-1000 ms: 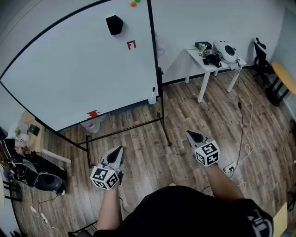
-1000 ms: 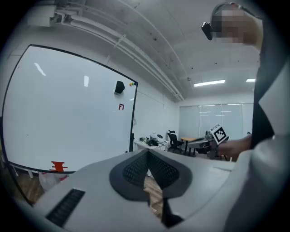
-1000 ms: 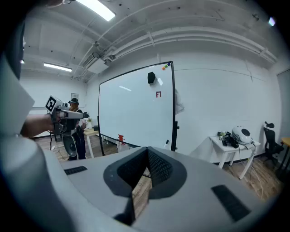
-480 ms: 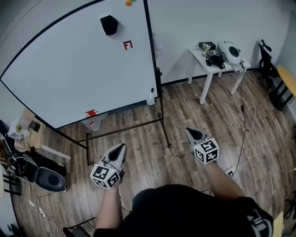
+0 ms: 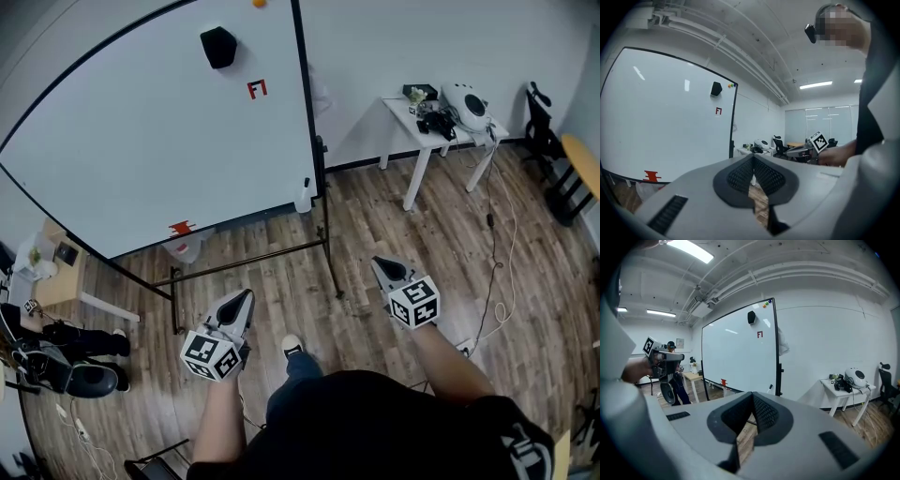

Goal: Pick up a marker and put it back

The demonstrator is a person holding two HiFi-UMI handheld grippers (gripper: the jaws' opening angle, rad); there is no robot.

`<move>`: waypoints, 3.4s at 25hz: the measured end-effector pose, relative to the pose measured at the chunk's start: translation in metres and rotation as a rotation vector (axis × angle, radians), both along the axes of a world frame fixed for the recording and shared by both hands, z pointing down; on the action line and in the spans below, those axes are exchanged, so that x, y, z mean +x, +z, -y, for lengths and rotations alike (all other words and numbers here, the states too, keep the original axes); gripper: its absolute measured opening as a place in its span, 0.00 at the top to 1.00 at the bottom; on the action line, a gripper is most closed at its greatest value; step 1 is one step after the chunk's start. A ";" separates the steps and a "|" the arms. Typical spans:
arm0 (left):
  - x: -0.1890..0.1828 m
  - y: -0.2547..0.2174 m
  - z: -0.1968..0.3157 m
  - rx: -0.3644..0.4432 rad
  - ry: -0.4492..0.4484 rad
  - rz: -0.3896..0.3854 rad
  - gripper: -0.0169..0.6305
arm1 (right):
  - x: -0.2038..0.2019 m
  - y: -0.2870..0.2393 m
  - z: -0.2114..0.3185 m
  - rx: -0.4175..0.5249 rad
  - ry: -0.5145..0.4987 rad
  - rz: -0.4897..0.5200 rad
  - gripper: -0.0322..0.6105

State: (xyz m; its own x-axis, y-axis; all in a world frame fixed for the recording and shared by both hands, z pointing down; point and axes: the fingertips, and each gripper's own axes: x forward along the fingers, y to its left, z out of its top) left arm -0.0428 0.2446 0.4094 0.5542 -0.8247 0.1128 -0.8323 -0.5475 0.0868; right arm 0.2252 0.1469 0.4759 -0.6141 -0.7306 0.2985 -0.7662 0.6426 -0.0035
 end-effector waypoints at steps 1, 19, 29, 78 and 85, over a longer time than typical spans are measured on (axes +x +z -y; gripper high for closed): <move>-0.001 0.001 0.002 0.000 0.003 -0.006 0.95 | 0.000 0.001 0.001 -0.002 0.002 -0.005 0.95; -0.048 0.022 0.106 -0.028 0.059 -0.018 0.95 | -0.049 0.011 0.087 -0.013 0.032 0.007 0.95; -0.080 0.029 0.178 -0.047 0.099 -0.024 0.95 | -0.085 0.011 0.149 -0.030 0.057 -0.001 0.95; -0.167 0.058 0.367 -0.086 0.329 -0.009 0.95 | -0.181 0.034 0.302 -0.103 0.222 -0.032 0.95; -0.155 0.060 0.384 -0.093 0.307 0.007 0.95 | -0.171 0.042 0.326 -0.115 0.209 -0.017 0.95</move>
